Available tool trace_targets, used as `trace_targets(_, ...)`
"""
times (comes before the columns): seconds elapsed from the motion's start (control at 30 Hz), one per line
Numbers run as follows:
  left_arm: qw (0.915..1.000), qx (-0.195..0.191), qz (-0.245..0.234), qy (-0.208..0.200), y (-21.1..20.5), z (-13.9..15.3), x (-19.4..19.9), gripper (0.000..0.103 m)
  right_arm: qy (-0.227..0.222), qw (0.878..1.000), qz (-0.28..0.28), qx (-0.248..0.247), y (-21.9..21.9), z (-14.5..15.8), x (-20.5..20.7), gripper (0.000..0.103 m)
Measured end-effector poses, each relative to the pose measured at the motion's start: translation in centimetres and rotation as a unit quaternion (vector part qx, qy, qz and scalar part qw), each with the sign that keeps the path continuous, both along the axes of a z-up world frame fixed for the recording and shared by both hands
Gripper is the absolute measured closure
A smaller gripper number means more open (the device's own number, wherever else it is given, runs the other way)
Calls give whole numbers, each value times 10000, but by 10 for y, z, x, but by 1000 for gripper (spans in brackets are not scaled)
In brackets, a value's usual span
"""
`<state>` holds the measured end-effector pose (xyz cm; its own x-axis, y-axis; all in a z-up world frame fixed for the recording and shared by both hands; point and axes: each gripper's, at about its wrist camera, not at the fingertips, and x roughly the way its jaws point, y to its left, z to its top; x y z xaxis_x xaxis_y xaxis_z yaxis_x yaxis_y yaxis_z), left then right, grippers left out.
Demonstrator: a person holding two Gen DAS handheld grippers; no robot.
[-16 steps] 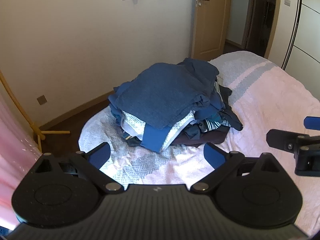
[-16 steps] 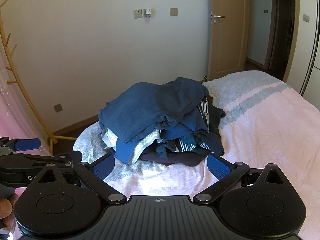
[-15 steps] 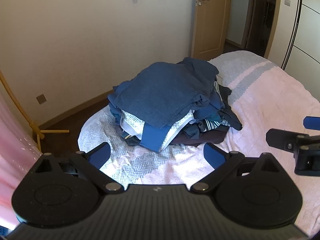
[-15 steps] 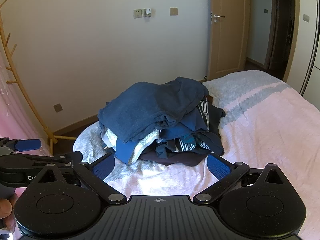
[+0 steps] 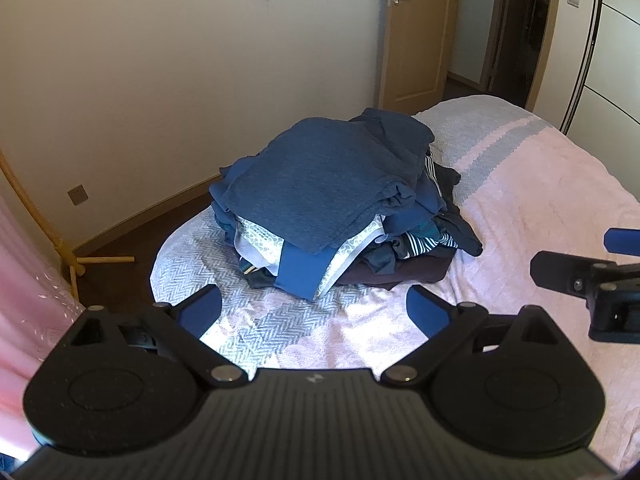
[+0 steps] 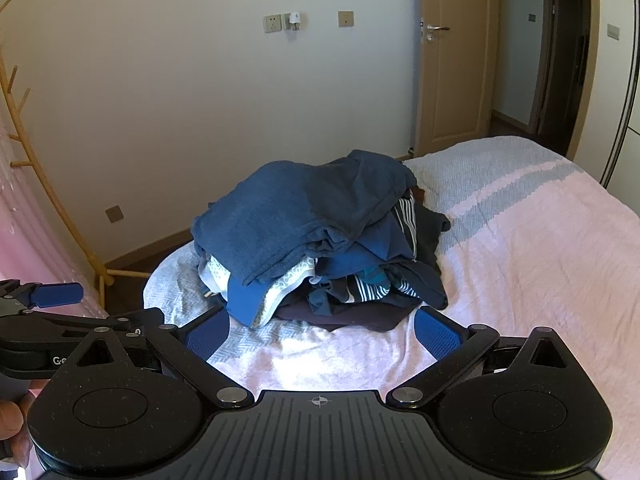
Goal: Fold clothes
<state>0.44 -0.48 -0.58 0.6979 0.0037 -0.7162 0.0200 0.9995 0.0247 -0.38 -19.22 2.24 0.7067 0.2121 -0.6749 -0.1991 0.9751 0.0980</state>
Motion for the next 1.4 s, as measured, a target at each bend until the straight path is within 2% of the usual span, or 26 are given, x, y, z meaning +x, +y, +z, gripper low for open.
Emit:
trace_targets(0.47, 9999, -63, -103, 112, -2, -7, 4, 5, 55, 10000, -32, 37, 0, -2, -1, 2)
trace_targets(1.4, 9999, -103, 22, 13, -9, -3, -6, 5, 41, 9999, -21, 148, -18, -5, -5, 2)
